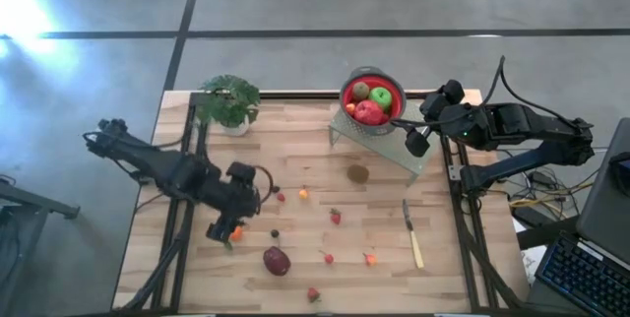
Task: Pick & Place Fruit
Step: Put the orange tangerine into the red strainer bowl
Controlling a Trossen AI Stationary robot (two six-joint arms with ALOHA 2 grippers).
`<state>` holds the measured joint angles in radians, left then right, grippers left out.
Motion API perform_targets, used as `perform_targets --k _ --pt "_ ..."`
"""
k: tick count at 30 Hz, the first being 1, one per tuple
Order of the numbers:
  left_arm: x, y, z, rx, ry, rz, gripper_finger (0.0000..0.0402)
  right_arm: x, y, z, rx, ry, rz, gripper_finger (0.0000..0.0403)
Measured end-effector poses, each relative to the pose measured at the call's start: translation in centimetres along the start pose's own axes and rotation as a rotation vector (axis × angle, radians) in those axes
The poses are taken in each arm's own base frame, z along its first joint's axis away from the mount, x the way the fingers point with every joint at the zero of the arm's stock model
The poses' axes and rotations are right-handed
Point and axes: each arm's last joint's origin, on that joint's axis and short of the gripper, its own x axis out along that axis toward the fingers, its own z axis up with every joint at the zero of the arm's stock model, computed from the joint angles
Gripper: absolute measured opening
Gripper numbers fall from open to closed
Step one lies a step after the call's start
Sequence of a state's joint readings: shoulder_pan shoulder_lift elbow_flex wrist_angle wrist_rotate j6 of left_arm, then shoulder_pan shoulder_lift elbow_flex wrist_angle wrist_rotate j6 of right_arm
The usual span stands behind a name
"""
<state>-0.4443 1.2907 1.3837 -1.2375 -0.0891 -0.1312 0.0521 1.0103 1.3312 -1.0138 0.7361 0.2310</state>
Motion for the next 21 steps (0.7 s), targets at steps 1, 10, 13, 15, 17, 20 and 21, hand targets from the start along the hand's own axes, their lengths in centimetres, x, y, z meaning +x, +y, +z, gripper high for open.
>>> perform_targets --k 1,10,13,15,17,20,21 --pt "0.7 -0.3 -0.4 0.001 0.025 -0.001 0.0296 0.0 0.0 0.0 -0.002 0.000 0.000 0.0396" --pt "6.3 -1.0 -3.6 -0.112 0.218 -0.056 0.0296 0.0 0.0 0.0 0.000 -0.002 0.000 0.0396" --pt "7.8 -1.2 -4.6 -0.134 0.262 -0.111 0.0296 0.0 0.0 0.0 0.000 -0.002 0.001 0.0396" --pt "8.7 -1.3 -5.3 -0.153 0.287 -0.141 0.0296 0.0 0.0 0.0 0.004 -0.002 0.000 0.0396" --pt "9.4 -1.4 -5.8 -0.165 0.303 -0.168 0.0296 0.0 0.0 0.1 0.007 -0.005 0.001 0.0396" --pt "10.5 -1.4 -6.3 -0.169 0.301 -0.179 0.0296 0.0 0.0 0.1 0.019 -0.009 0.002 0.0396" --pt "10.7 -1.4 -6.4 -0.169 0.297 -0.181 0.0296 0.0 0.0 0.1 0.024 -0.010 0.002 0.0396"
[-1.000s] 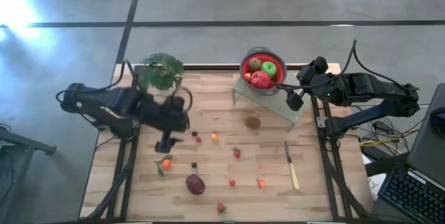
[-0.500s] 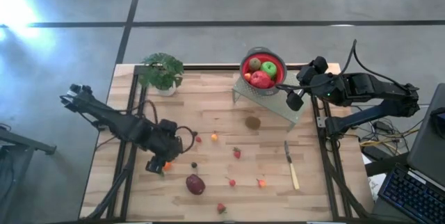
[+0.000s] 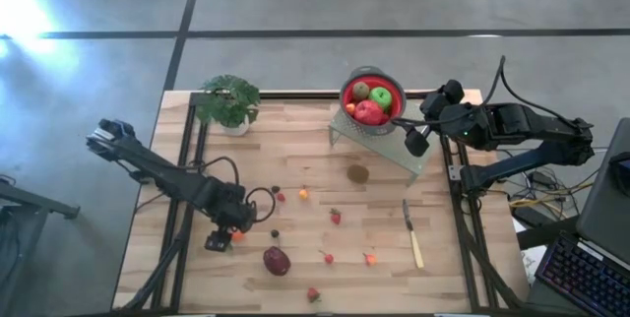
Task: Pick & Place Fruit
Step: Put the orange tangerine into the red strainer bowl
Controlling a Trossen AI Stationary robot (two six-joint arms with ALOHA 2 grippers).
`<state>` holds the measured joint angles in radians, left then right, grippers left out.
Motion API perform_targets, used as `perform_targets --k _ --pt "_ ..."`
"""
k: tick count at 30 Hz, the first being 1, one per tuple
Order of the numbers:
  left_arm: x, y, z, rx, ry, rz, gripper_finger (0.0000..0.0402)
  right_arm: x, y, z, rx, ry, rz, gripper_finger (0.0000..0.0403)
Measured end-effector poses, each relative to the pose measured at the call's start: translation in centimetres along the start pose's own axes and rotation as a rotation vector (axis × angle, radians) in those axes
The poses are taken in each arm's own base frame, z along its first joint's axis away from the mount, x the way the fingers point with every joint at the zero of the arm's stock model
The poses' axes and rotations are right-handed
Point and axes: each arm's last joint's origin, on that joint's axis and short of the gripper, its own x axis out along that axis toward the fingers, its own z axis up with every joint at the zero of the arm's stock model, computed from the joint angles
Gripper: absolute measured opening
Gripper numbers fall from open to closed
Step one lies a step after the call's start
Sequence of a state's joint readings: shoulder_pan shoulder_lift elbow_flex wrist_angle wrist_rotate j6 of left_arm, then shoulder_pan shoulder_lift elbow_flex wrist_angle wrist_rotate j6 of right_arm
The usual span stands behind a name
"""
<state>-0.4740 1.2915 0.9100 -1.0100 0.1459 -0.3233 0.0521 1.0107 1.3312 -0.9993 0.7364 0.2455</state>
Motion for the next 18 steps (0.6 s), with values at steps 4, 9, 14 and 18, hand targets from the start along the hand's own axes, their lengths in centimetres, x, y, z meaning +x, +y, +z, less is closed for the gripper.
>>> perform_targets --k 4,9,14,18 --pt "1.1 0.2 -0.1 0.004 -0.025 -0.008 0.0296 0.0 0.0 0.1 0.013 -0.008 0.002 0.0396" --pt "2.3 0.5 -0.4 0.006 -0.040 -0.013 0.0296 0.0 0.0 0.1 -0.001 -0.008 0.002 0.0396" --pt "3.3 0.7 -0.6 -0.025 -0.055 -0.019 0.0296 0.0 0.0 0.1 -0.015 -0.008 0.002 0.0396" --pt "4.1 0.9 -0.8 -0.035 -0.070 -0.025 0.0295 0.0 0.0 0.1 -0.033 -0.009 0.000 0.0396"
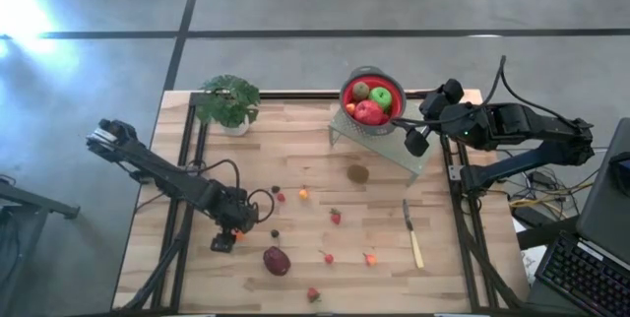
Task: Pick & Place Fruit
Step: Put the orange tangerine into the red strainer bowl
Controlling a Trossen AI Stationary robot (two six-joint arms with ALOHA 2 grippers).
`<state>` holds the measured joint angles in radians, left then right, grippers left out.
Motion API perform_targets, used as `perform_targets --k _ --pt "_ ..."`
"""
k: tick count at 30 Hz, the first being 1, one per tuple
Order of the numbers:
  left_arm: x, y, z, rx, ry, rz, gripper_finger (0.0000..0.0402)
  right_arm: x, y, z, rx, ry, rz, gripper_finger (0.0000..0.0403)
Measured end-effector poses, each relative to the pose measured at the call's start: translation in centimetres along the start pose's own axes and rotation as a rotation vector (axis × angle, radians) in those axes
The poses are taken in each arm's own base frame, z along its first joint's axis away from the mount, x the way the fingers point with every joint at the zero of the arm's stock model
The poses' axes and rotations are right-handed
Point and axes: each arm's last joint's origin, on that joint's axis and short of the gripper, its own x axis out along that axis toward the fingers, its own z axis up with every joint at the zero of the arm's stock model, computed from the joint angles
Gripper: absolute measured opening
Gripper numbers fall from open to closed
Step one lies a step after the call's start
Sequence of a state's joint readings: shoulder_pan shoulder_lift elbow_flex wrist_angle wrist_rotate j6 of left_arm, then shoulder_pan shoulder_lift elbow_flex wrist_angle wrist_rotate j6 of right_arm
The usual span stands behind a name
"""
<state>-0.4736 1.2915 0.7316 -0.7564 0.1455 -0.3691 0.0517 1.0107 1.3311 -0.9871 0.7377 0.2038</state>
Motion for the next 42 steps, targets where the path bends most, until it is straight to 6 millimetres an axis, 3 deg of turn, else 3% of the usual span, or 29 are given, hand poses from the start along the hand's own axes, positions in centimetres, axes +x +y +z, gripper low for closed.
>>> perform_targets --k 24,32,42 --pt "2.0 0.7 -1.2 0.021 -0.004 -0.014 0.0261 0.0 -0.2 0.0 0.003 -0.014 -0.065 0.0396" --pt "2.0 0.8 -1.2 0.108 -0.007 -0.001 0.0258 -0.6 -1.0 1.0 0.028 -0.086 -0.228 0.0396" --pt "2.0 0.8 -1.2 0.106 -0.009 0.002 0.0183 -1.9 -1.7 2.5 0.047 -0.137 -0.175 0.0396"
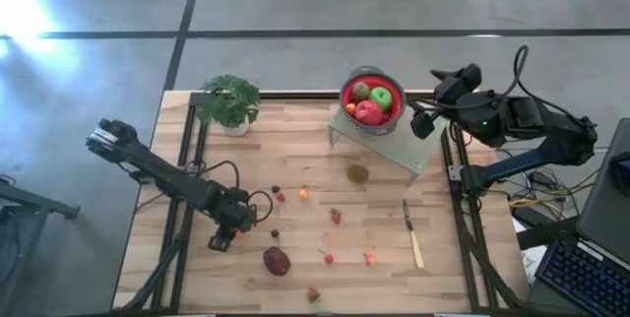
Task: Pick & Place Fruit
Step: Put the orange tangerine into the red strainer bowl
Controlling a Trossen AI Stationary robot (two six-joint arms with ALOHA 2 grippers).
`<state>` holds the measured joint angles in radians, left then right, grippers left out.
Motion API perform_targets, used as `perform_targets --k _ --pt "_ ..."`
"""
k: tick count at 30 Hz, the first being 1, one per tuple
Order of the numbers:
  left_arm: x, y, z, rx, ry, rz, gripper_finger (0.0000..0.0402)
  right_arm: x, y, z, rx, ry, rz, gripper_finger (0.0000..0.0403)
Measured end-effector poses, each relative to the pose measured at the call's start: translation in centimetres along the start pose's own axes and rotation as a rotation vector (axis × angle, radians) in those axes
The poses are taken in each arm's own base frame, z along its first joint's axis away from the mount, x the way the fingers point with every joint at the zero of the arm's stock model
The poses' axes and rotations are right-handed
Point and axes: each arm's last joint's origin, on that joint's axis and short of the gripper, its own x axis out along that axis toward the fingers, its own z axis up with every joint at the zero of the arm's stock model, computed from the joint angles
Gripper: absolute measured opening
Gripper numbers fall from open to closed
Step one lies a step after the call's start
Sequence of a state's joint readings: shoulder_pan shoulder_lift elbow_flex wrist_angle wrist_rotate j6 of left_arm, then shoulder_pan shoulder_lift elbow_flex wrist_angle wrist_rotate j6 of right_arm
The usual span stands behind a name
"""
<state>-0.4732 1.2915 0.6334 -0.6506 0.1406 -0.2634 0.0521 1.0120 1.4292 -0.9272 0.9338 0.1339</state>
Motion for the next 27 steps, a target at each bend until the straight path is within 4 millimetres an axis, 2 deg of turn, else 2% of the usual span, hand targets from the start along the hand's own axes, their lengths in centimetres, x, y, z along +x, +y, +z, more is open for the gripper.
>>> perform_targets --k 6,11,17,27 --pt "-0.3 0.3 0.4 -0.019 -0.014 0.014 0.0179 0.4 0.5 0.1 -0.051 0.006 0.000 0.0396" --pt "-2.3 0.6 2.5 -0.046 -0.117 0.036 0.0182 1.0 1.4 0.3 -0.104 0.010 0.002 0.0396" --pt "-7.1 1.1 5.5 -0.023 -0.325 0.066 0.0180 1.8 2.6 0.1 -0.109 0.034 0.028 0.0396" --pt "-16.3 3.3 8.3 0.054 -0.712 0.415 0.0183 2.9 4.2 -0.5 -0.047 0.037 0.058 0.0396"
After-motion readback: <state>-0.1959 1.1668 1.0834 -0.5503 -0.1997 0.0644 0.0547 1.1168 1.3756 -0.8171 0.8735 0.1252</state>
